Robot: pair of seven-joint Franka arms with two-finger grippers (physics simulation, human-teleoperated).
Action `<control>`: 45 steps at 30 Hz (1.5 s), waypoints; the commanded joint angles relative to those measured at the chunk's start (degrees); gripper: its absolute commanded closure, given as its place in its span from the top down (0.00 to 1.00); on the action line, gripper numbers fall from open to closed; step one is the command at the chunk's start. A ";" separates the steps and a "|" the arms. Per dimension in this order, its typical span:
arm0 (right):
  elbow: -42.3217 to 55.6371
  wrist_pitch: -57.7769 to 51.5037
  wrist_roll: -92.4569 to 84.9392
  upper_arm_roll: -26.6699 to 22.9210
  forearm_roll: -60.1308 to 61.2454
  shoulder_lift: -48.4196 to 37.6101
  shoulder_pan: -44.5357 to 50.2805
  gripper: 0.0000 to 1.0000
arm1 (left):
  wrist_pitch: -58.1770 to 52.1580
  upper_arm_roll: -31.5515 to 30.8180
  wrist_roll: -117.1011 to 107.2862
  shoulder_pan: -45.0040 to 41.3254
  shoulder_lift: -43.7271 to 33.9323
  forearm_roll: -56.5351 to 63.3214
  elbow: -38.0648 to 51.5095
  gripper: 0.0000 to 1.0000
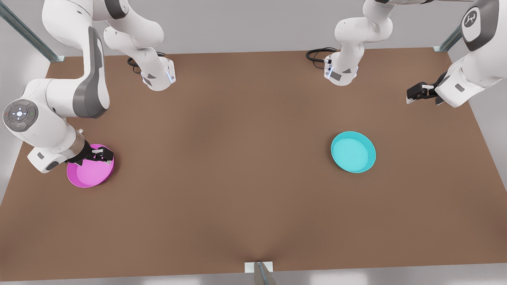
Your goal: Flip the blue plate over with the left arm, and stack the pink plate on top of the blue plate with the right arm
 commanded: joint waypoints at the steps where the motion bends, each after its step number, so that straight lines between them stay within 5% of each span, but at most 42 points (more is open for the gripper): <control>1: 0.00 0.31 -0.78 0.02 0.06 -0.03 -0.01 1.00 | 0.80 -0.10 4.61 -0.05 -0.03 -0.22 -0.07 1.00; 4: 0.00 0.31 -0.69 0.02 0.06 -0.03 -0.01 1.00 | 3.34 0.07 7.34 9.08 1.46 -6.81 -8.41 1.00; 8: 0.00 0.22 -0.61 0.02 0.06 -0.11 -0.01 1.00 | 30.32 0.34 32.29 18.05 3.40 -10.24 -30.21 1.00; 13: 0.09 -0.48 -0.52 0.02 0.15 -0.03 0.08 1.00 | 63.46 0.16 46.71 20.16 3.04 -10.50 -50.08 1.00; 17: 0.09 -0.48 -0.61 0.02 0.15 0.15 -0.01 1.00 | 76.21 -0.45 48.30 19.73 4.19 -13.93 -59.13 1.00; 28: 0.00 0.31 -4.21 -0.07 0.67 1.38 -8.00 1.00 | 76.21 -4.23 48.21 19.20 11.65 -16.83 -59.40 1.00; 41: 0.36 9.45 -24.68 -0.07 4.28 15.09 -17.32 1.00 | 73.66 -6.52 48.47 19.29 15.88 -19.29 -58.96 1.00; 45: 0.09 8.05 -27.32 -0.15 4.28 15.09 -25.41 1.00 | 73.31 -6.43 48.47 19.29 16.14 -19.20 -58.87 0.50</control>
